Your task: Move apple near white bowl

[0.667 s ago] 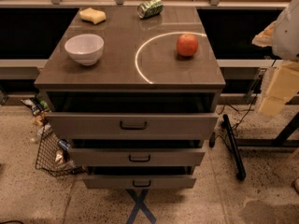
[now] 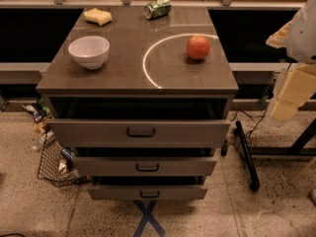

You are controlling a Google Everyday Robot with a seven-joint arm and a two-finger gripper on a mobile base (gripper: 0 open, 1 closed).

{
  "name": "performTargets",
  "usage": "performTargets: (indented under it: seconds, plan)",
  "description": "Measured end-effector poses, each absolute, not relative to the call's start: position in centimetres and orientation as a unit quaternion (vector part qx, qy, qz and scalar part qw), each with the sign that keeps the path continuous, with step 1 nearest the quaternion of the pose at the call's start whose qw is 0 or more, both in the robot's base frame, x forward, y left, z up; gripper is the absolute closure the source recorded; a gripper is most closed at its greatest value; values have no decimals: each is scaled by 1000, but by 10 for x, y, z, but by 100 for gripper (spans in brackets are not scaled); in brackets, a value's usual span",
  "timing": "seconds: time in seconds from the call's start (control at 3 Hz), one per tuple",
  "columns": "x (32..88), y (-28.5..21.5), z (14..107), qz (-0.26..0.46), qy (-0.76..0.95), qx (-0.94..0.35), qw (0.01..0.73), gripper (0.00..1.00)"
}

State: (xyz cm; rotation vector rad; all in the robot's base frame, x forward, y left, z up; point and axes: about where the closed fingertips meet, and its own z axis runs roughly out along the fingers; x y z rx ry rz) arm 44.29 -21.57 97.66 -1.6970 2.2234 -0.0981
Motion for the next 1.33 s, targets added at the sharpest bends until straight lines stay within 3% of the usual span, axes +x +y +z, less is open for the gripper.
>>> performTargets:
  seconds: [0.67,1.33]
  plan:
    - [528,-225,941,-1,809,-519,276,0]
    - [622,-248,897,81,800,-433,408,0]
